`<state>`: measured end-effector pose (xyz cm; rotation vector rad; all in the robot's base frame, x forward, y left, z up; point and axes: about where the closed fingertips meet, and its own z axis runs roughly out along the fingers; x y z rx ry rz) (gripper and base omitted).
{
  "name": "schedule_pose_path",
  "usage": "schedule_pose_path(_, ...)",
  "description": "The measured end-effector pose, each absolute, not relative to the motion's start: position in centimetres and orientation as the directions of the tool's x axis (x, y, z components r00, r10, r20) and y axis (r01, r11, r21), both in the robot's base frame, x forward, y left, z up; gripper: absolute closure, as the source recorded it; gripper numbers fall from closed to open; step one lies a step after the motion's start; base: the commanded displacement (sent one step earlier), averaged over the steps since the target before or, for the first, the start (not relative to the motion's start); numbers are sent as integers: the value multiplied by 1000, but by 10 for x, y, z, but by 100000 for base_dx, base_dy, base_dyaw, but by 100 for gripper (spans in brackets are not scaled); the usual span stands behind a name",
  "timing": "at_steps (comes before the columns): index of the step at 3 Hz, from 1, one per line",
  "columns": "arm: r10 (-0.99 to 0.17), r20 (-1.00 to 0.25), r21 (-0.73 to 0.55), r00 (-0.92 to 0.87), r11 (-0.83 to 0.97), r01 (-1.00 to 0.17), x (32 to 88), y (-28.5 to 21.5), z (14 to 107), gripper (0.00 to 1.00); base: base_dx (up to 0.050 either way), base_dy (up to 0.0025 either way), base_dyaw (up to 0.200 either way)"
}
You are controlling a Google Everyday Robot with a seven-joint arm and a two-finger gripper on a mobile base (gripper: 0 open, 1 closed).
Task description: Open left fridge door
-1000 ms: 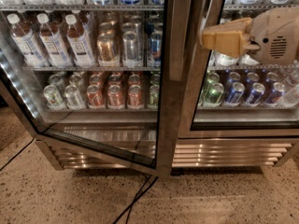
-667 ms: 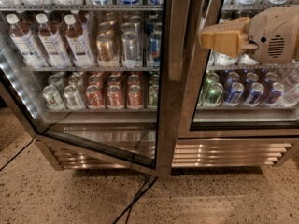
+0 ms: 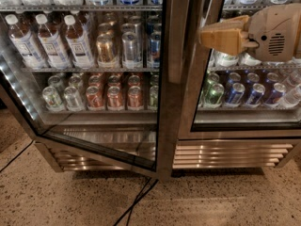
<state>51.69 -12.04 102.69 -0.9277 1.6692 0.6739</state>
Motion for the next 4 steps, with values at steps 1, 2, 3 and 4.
schedule_pose_path(1,-248,-960,-20,-130,522,-852,519,-119,1027,100,0,0,0)
schedule_pose_path(2,-250,-960,-19,-126,506,-862,519,-119,1027,100,0,0,0)
schedule_pose_path(3,-245,-962,-11,-123,483,-876,522,-118,1026,100,0,0,0)
schedule_pose_path(4,-227,-967,0,-114,448,-894,525,-112,1029,100,0,0,0)
